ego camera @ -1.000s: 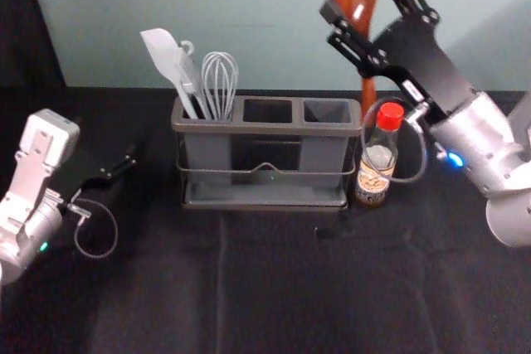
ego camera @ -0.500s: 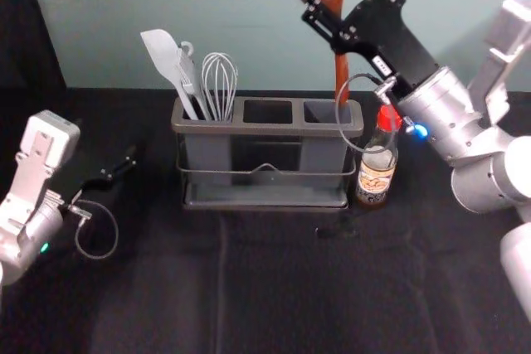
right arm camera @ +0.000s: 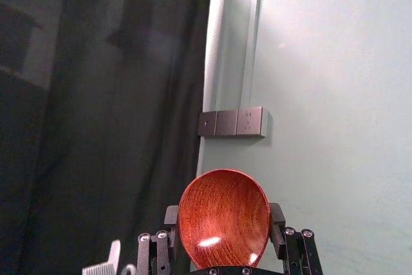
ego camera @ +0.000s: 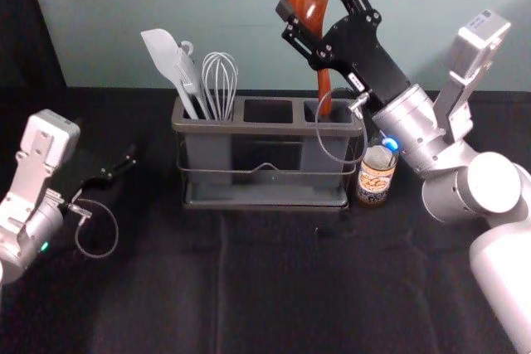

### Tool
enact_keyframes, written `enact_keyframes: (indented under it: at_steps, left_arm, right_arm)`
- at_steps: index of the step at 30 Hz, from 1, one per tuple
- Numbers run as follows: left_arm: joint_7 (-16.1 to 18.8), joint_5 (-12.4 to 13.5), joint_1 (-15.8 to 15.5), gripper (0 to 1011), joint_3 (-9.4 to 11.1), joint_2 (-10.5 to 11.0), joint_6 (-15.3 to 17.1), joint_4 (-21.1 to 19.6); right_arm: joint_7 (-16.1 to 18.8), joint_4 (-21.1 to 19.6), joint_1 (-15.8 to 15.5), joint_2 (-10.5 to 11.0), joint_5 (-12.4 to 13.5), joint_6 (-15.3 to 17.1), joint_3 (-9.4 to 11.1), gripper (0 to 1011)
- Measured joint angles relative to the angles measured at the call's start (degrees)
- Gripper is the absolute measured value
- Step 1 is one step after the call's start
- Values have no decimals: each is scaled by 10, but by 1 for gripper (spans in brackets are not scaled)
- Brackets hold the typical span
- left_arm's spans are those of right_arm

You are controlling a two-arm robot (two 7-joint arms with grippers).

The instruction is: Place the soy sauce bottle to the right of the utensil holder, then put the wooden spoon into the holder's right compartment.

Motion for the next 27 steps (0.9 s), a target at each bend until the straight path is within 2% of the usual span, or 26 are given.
enact_keyframes:
  at_steps: [9,27]
  left_arm:
    - [0,0,0,1000,0,0,0,0]
    - [0,0,0,1000,0,0,0,0]
  right_arm:
    - [-5,35,-12,-8,1,-19,-1,837]
    - [-4,55,-46,-17,14,-33,12,837]
